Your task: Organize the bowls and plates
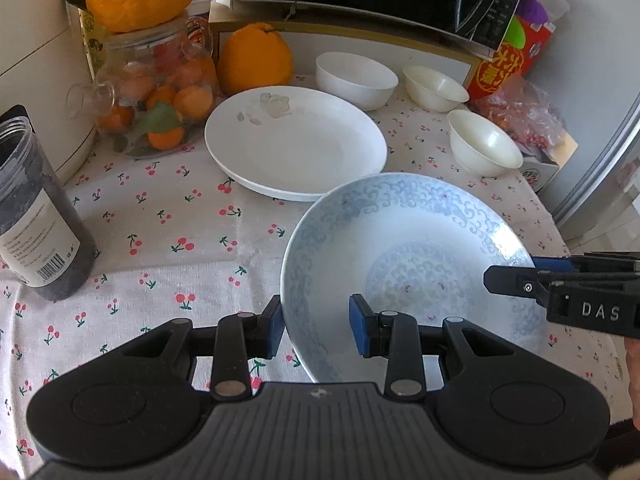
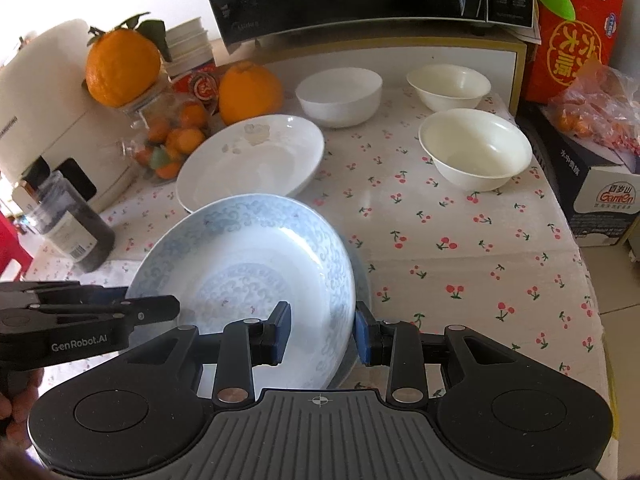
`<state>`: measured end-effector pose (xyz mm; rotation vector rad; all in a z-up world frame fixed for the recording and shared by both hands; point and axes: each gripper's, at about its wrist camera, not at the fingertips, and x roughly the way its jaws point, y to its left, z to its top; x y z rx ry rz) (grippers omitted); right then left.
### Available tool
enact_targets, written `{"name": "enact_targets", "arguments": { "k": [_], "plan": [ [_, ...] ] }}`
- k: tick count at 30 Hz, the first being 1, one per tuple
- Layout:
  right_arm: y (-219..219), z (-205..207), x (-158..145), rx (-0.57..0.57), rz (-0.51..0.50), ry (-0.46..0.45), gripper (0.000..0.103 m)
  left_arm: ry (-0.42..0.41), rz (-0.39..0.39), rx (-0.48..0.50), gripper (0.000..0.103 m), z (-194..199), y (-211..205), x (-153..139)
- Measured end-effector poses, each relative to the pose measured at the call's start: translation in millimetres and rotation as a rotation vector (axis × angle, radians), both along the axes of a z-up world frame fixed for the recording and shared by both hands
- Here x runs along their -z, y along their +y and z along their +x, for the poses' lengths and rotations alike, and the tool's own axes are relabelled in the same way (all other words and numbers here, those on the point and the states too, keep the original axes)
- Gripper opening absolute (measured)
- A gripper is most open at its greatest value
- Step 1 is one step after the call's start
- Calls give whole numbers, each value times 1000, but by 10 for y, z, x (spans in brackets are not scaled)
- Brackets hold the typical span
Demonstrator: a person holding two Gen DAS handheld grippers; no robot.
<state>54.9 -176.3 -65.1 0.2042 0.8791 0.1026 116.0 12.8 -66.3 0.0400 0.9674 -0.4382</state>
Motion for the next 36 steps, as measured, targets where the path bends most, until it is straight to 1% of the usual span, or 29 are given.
{"name": "enact_targets", "arguments": {
  "k": [4,9,14,17,19,22,27,29,30,33,36],
  "plan": [
    [11,17,22,-7,-24,3,33,4,20,-10,29,5,-33,30],
    [0,44,42,-5,-33,10,33,-10,48,-3,29,-12,-75,31],
    [9,44,50,-3,-62,3,33,-26,77,7,29,-22,-108,33],
    [7,55,71,-3,-63,18,33,-33,93,15,29,-28,-126,34],
    [20,59,101,-4,-70,34,33,-35,98,16,29,-31,-131,34],
    [56,48,118,-12,-96,34,33,-34,98,15,29,-30,-127,30],
    [72,46,104,-14,-101,38,35,-31,94,18,29,-32,-127,29],
    [91,50,104,-14,-112,43,35,-25,86,20,32,-30,-126,18],
    [98,56,106,-15,-116,46,36,-23,76,20,35,-29,-122,9],
    [102,66,96,-24,-93,50,47,-32,59,16,40,-32,-113,-22],
    [108,68,80,-25,-82,51,51,-40,60,11,50,-33,-113,-35]
  ]
}}
